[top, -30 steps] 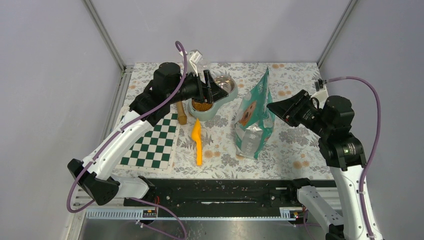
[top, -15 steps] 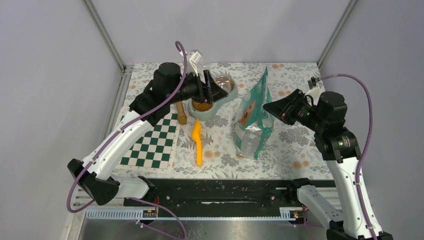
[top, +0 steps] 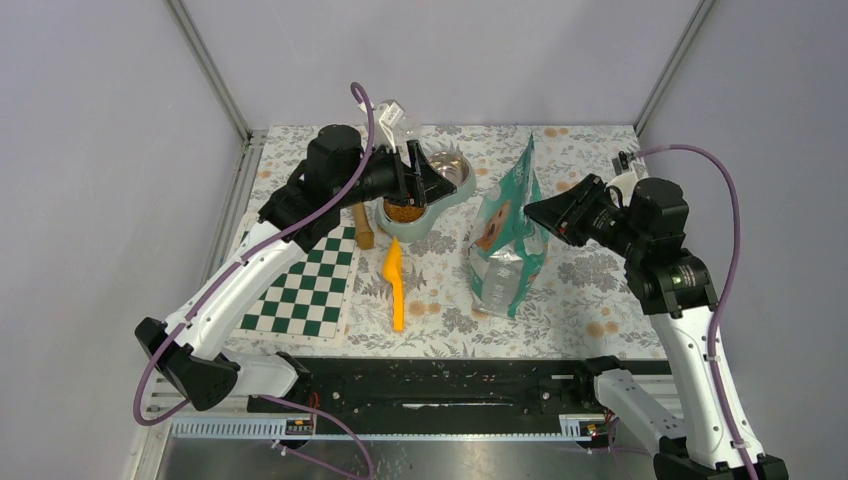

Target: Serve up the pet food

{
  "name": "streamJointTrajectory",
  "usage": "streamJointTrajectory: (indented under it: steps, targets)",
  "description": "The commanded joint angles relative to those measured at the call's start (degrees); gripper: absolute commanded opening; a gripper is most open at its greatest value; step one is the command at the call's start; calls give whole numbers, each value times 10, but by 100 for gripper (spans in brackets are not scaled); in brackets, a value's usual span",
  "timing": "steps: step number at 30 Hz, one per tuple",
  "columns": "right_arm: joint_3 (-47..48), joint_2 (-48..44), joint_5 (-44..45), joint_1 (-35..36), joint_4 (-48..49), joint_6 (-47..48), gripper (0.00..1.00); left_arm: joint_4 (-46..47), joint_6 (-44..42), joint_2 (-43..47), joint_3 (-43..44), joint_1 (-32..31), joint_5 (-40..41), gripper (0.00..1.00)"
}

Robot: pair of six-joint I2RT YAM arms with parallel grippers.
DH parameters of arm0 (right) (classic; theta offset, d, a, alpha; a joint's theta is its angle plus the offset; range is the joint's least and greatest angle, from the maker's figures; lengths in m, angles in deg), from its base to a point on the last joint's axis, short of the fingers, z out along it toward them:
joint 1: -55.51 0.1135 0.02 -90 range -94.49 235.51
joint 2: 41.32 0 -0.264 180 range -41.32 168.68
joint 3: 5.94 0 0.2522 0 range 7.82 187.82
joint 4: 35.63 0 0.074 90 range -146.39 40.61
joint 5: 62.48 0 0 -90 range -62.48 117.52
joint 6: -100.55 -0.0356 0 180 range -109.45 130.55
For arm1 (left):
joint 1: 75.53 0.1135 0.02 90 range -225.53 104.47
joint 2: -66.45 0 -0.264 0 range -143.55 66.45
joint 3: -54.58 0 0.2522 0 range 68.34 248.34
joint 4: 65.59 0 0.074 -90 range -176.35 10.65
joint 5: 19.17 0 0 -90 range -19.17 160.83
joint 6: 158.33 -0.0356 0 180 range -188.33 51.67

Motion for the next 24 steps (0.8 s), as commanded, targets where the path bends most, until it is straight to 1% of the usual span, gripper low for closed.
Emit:
streamJointTrajectory:
  steps: [1, 5, 8, 14, 19, 24]
  targets:
    - [-3, 11, 11, 4, 42, -16, 32, 13, 5, -3, 13, -2, -2, 68]
    - [-3, 16, 5, 4, 60, -23, 37, 14, 9, -5, 13, -3, -11, 68]
    - [1, 24, 14, 4, 50, -18, 38, 15, 11, -8, 13, -2, -14, 68]
    - [5, 44, 25, 5, 33, -6, 36, 16, 14, -13, 14, -4, -21, 68]
    - [4, 40, 26, 5, 30, -5, 32, 21, 18, -19, 16, -9, -27, 68]
    - [-5, 40, 12, 5, 39, -5, 31, 39, 31, -29, 23, -17, -41, 68]
